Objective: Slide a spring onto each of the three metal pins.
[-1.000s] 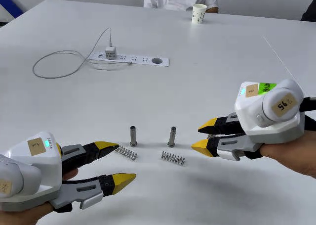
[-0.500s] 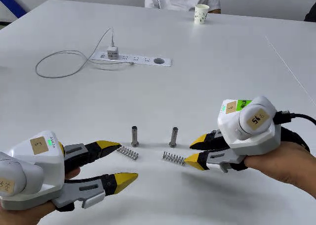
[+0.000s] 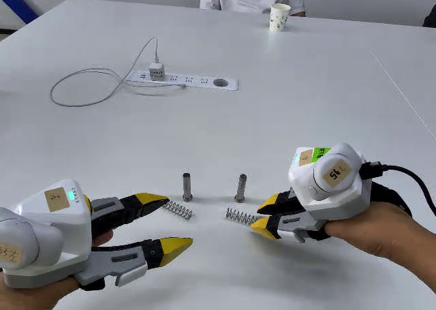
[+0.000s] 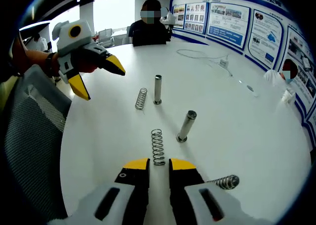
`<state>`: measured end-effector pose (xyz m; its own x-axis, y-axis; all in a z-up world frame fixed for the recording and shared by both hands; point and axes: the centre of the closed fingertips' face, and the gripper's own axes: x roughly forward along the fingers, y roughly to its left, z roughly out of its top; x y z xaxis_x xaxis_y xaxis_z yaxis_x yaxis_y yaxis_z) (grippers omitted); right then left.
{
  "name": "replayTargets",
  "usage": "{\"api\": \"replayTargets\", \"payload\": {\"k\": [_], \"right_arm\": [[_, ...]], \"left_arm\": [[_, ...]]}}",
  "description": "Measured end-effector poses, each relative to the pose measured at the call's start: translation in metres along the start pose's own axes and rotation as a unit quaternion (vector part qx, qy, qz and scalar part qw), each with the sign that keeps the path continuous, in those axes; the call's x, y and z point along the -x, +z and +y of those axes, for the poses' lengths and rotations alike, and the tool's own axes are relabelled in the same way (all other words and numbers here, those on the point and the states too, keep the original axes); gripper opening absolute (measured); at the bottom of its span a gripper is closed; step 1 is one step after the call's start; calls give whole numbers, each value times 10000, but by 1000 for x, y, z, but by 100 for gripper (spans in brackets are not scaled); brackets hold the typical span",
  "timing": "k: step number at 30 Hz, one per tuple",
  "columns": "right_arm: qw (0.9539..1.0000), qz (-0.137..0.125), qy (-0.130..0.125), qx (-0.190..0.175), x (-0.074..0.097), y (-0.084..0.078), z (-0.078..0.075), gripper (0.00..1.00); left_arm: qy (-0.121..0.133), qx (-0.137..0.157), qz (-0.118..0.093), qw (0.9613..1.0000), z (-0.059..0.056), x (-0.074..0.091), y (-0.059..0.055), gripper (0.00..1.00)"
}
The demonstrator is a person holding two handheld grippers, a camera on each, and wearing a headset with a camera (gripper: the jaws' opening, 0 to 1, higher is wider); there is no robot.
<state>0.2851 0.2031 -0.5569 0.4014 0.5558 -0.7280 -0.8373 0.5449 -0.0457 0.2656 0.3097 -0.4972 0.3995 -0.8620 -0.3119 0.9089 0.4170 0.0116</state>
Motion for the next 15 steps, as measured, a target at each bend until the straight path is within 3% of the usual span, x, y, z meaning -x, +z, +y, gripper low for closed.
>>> {"api": "replayTargets", "payload": {"k": [15], "right_arm": [[10000,31,48,-64,-6,-5,0,13]], "left_arm": [[-26,-14,38,10000,0,0,-1,43]]}}
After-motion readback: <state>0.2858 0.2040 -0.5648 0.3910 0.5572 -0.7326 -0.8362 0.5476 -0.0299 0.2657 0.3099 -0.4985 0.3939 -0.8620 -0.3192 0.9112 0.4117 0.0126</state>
